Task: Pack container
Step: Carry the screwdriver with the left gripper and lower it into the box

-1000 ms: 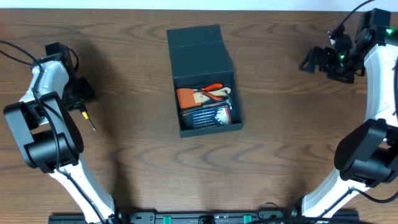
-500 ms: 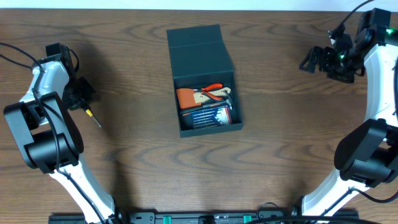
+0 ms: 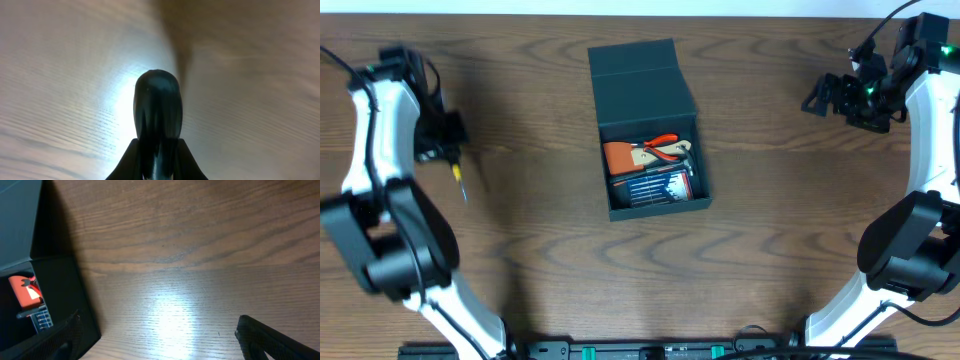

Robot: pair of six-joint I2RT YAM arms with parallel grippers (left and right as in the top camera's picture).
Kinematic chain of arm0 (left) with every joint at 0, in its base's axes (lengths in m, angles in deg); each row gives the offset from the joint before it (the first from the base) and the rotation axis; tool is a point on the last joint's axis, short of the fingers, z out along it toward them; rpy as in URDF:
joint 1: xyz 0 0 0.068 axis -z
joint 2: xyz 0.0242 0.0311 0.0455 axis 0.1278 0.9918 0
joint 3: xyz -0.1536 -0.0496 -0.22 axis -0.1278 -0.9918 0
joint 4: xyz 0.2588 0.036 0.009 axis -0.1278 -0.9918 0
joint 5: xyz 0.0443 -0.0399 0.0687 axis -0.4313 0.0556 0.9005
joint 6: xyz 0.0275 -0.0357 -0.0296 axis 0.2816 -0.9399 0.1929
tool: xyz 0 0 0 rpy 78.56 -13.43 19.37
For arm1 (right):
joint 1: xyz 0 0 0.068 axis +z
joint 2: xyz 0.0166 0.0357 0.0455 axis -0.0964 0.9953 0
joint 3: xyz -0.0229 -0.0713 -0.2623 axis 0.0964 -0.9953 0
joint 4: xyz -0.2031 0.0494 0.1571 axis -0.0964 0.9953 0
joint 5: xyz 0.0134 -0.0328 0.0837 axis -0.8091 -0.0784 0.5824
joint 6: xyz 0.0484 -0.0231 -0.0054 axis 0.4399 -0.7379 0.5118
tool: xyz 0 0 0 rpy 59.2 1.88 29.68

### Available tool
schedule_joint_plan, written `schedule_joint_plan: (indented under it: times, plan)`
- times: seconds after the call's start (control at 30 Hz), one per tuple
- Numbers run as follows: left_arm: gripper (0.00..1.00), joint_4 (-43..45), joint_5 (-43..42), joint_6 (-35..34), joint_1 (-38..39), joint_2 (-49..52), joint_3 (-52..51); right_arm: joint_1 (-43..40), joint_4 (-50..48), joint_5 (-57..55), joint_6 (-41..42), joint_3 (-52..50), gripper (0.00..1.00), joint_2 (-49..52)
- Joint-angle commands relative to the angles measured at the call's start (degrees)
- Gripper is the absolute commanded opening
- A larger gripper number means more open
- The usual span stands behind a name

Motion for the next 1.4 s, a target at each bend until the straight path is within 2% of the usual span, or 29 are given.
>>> schedule_joint_plan:
  times: [0.0, 0.23, 0.47, 0.67, 0.8, 1.13, 1.2, 1.23, 1.37]
  plan:
    - [0.06, -1.18, -5.70, 10.97, 6.01, -9.79, 3.89, 0.22, -0.07, 0.72, 0.94, -0.13, 0.99, 0.42]
    - [0.06, -1.07, -6.99, 33.70, 27.32, -17.14, 3.87, 0.26, -0.90, 0.74, 0.96, -0.13, 0.99, 0.42]
    - [0.06, -1.11, -4.20, 46.84, 44.87, -12.76, 3.43, 0.26, -0.87, 0.74, 0.94, -0.13, 0.99, 0.42]
    - [0.06, -0.96, -3.76, 49.99, 51.12, -4.74, 3.43, 0.26, -0.87, 0.74, 0.94, -0.13, 0.99, 0.42]
    - [0.06, -0.98, -3.78, 49.90, 51.71, 1.46, 3.43, 0.26, -0.85, 0.74, 0.94, -0.13, 0.99, 0.42]
    - [0.06, 0.44, -3.87, 42.71, 51.93, 11.72, 3.39, 0.26, -0.76, 0.72, 0.94, -0.13, 0.99, 0.42]
    - [0.08, 0.42, -4.26, 42.56, 52.00, 12.22, 3.39, 0.26, -0.72, 0.72, 0.94, -0.13, 0.99, 0.42]
    - [0.16, 0.46, -4.74, 42.56, 52.02, 12.22, 3.39, 0.26, -0.68, 0.72, 0.94, -0.13, 0.99, 0.42]
    - [0.17, 1.46, -5.79, 42.56, 52.04, 12.20, 3.39, 0.26, -0.66, 0.72, 0.94, -0.13, 0.99, 0.42]
